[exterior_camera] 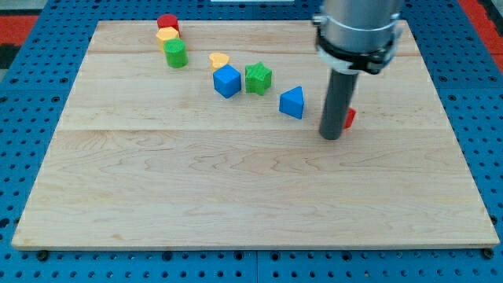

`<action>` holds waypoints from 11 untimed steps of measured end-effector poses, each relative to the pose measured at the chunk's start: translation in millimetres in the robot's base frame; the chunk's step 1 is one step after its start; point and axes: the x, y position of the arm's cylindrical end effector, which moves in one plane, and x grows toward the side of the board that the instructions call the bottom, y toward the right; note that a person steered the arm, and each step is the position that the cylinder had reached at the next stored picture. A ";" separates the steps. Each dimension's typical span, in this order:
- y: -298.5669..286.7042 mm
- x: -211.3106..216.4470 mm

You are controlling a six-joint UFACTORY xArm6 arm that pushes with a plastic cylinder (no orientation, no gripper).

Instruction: Slide the red star to the blue triangle

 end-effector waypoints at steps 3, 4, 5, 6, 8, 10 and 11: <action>85.4 -10.3; 58.6 -32.7; 17.5 -35.0; -4.8 -38.6; -44.4 -46.3; -105.0 -67.4; -105.0 -63.9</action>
